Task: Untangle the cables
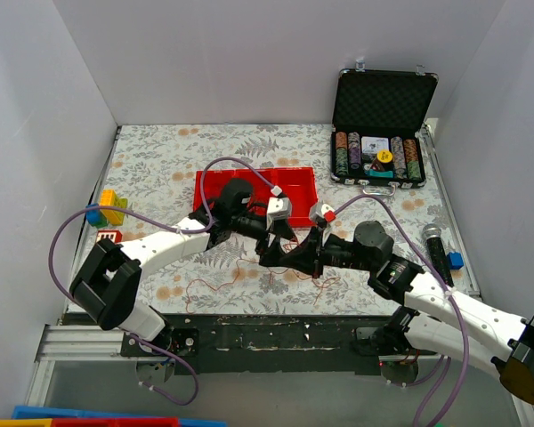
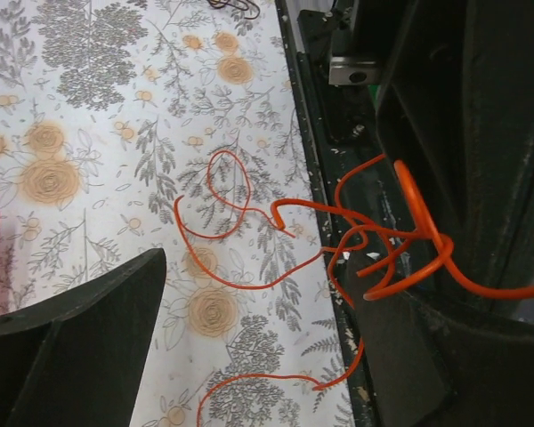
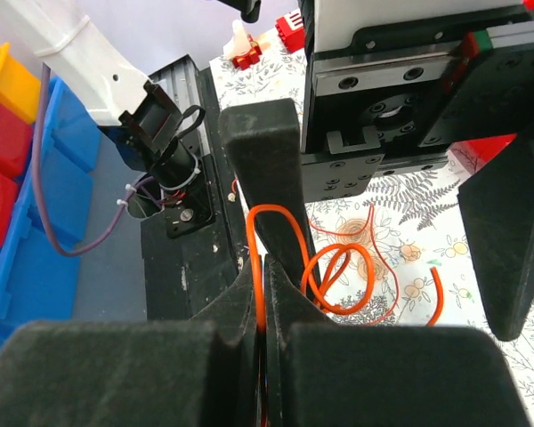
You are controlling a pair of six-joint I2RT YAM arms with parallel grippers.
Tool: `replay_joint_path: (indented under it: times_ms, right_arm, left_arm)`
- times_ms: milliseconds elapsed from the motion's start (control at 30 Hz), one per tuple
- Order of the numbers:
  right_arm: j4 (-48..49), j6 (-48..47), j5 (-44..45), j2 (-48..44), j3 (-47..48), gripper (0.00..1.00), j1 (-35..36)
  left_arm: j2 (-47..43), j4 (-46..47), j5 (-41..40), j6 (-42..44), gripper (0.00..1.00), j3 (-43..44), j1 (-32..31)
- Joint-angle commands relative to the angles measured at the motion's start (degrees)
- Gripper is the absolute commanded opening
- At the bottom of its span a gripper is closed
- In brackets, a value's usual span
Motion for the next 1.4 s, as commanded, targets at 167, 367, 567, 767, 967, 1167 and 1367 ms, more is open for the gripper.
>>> replay_joint_path:
  times_ms: [167, 367, 567, 767, 967, 1167, 1367]
  right_arm:
    - [4.2, 0.5, -0.8, 0.1, 2.5, 0.01, -0.7]
    - [4.4, 0.8, -0.5, -0.5, 2.7, 0.01, -1.0]
    - [-0.5, -1.4, 1.7, -2.7, 3.4, 0.01, -1.6]
    - [-9.6, -4.1, 6.1, -8.9, 3.8, 0.01, -3.2]
    - [-16.6, -6.8, 14.1, -14.7, 5.0, 0.01, -5.2]
    - [-21.9, -11.0, 17.8, -15.4, 10.5, 0.01, -6.6]
    - [-24.0, -14.2, 20.0, -14.2, 15.6, 0.01, -7.3]
  left_arm:
    - [-1.9, -0.2, 7.1, -3.6, 0.27, 0.3, -0.3]
    - [-2.3, 0.2, 6.5, -3.8, 0.02, -0.7, -0.3]
    - [-4.3, 0.6, -0.1, -3.8, 0.0, -2.3, -0.2]
    - [-7.2, 2.5, -11.9, -2.1, 0.0, -4.4, 2.6]
    - [-8.1, 3.9, -24.4, 1.4, 0.0, -6.3, 9.3]
    - [-9.9, 5.1, -30.7, 6.4, 0.0, -11.5, 11.4]
    - [-11.5, 4.6, -33.8, 12.1, 0.0, -16.3, 11.4]
